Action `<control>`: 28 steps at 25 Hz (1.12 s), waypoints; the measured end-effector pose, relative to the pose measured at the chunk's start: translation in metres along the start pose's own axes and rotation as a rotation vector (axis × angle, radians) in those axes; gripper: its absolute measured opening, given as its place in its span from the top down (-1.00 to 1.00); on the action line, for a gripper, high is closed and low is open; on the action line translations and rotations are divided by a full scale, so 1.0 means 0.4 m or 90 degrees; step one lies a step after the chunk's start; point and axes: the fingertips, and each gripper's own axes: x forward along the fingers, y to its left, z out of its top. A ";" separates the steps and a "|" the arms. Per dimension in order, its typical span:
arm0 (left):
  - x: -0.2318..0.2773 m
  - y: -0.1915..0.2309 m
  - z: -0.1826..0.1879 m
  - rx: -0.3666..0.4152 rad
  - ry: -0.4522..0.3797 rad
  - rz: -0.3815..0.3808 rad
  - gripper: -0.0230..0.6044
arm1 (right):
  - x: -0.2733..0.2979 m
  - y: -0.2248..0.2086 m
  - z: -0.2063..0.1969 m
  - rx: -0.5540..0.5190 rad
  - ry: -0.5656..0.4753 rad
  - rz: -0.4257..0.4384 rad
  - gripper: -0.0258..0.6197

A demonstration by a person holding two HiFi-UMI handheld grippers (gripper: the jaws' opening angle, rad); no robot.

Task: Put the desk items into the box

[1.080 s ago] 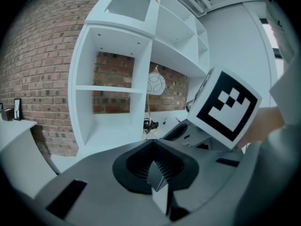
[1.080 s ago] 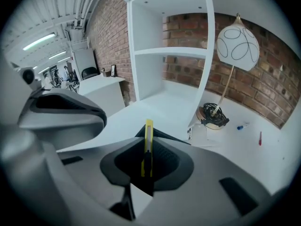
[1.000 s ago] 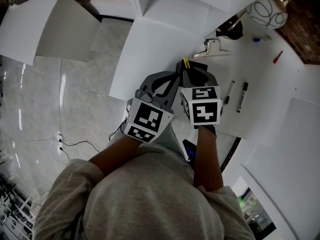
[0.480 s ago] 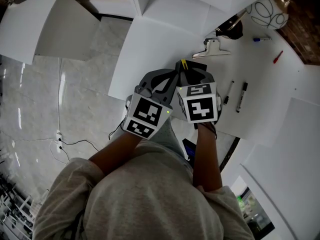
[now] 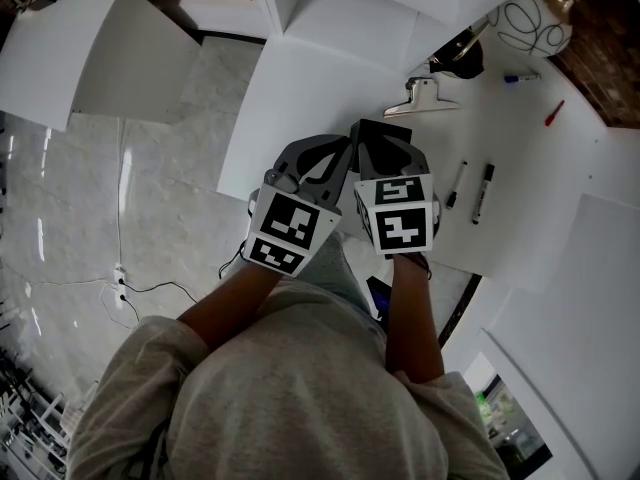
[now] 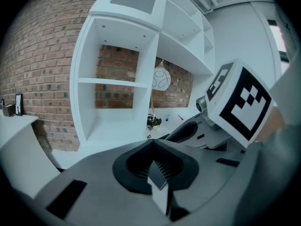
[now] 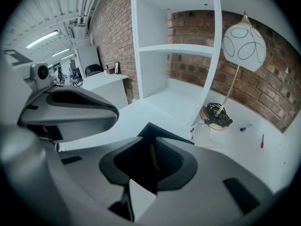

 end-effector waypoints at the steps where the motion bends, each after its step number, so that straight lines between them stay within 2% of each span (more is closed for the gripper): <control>1: -0.001 -0.001 0.001 0.001 -0.001 0.000 0.90 | -0.004 -0.003 0.001 0.003 -0.012 -0.007 0.68; 10: -0.007 -0.035 0.042 0.015 -0.018 -0.015 0.90 | -0.100 -0.036 0.030 0.020 -0.125 -0.078 0.69; 18: -0.010 -0.095 0.103 0.048 -0.042 -0.045 0.90 | -0.213 -0.065 0.069 0.045 -0.228 -0.150 0.85; 28: -0.026 -0.178 0.171 0.087 -0.076 -0.077 0.90 | -0.340 -0.078 0.066 0.056 -0.297 -0.199 0.87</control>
